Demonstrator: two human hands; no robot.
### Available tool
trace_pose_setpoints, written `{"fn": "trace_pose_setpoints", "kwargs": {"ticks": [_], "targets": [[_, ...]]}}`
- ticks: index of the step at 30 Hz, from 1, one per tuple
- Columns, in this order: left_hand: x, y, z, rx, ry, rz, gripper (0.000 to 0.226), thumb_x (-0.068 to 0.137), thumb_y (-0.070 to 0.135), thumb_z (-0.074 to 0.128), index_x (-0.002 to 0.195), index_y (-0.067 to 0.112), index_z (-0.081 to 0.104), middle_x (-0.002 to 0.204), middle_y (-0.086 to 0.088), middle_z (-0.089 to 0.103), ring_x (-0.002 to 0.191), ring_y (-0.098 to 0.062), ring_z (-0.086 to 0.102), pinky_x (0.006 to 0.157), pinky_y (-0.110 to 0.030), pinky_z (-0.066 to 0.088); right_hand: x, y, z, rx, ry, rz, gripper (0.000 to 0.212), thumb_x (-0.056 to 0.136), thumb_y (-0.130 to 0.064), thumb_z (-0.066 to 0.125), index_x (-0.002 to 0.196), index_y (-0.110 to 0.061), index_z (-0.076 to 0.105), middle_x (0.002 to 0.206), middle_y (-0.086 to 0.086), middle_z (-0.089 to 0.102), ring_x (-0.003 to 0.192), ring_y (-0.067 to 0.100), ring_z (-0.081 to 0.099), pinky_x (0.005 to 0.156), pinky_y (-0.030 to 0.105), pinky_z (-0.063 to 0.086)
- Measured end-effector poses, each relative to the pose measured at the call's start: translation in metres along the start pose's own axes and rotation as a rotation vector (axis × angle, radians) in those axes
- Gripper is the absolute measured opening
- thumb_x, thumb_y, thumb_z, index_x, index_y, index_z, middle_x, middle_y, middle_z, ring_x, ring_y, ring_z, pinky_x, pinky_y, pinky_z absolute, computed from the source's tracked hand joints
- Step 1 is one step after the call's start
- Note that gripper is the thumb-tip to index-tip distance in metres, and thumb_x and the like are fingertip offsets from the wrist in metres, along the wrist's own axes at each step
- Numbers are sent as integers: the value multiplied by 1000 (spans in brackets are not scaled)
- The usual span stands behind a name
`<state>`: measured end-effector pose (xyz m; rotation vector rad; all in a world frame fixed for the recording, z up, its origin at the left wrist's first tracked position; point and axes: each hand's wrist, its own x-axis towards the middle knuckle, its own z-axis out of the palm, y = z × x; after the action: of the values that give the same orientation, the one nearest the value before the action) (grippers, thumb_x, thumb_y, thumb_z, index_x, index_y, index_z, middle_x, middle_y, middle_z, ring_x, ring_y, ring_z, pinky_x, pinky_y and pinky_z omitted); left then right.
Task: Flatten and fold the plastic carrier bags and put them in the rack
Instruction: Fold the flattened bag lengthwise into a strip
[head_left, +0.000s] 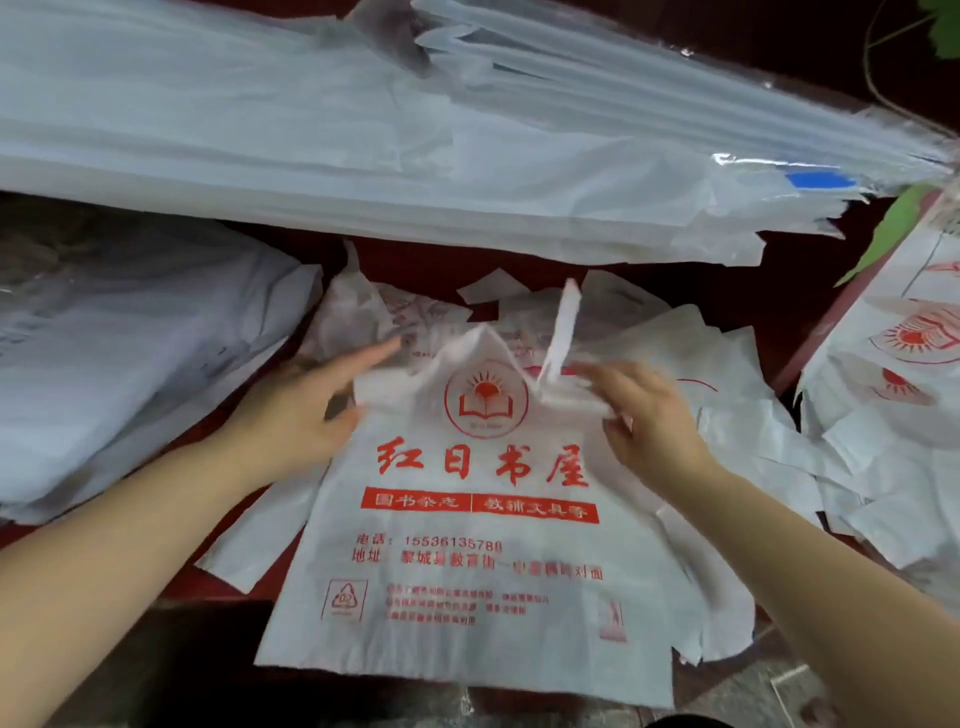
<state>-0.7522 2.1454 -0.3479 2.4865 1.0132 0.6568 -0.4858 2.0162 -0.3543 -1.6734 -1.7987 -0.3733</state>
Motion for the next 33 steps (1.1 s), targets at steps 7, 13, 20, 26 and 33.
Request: {"fn": "trace_pose_setpoints", "kwargs": {"ticks": [7, 13, 20, 26, 33], "targets": [[-41, -13, 7, 149, -227, 67, 74, 61, 62, 20, 131, 40, 26, 120, 21, 35, 123, -1, 25, 93, 0, 3, -49, 4, -15, -203, -248, -277, 31, 99, -32, 25, 117, -20, 46, 100, 17, 68, 80, 31, 68, 68, 40, 55], [-53, -2, 13, -10, -292, -28, 78, 85, 22, 62, 133, 42, 3, 126, 20, 40, 135, -9, 23, 108, -22, 17, -60, -2, -18, -39, -300, -19, 32, 63, -7, 59, 92, -6, 72, 91, 9, 72, 87, 23, 69, 79, 32, 48], [-51, 2, 6, -549, -158, -378, 29, 95, 22, 48, 120, 35, 43, 122, 9, 48, 113, -10, 44, 92, -26, 34, -71, -10, -42, 117, -544, 132, 64, 60, -51, 42, 109, -19, 67, 128, -8, 47, 124, 9, 35, 106, 31, 26], [-45, 6, 2, -591, -52, -425, 46, 96, 15, 43, 56, 12, 66, 85, 12, 61, 84, -2, 53, 74, -11, 33, -57, -20, -67, 643, -431, 559, 25, 73, -12, 48, 83, -23, 68, 106, -12, 62, 100, -10, 54, 92, 9, 35], [-32, 10, 6, -345, 40, -387, 12, 96, 12, 42, 100, 12, 52, 69, 0, 59, 68, -7, 51, 57, -5, 35, -25, -14, -28, 115, -577, 654, 34, 86, -25, 62, 119, -16, 57, 112, 2, 57, 103, 20, 48, 89, 28, 38]]}}
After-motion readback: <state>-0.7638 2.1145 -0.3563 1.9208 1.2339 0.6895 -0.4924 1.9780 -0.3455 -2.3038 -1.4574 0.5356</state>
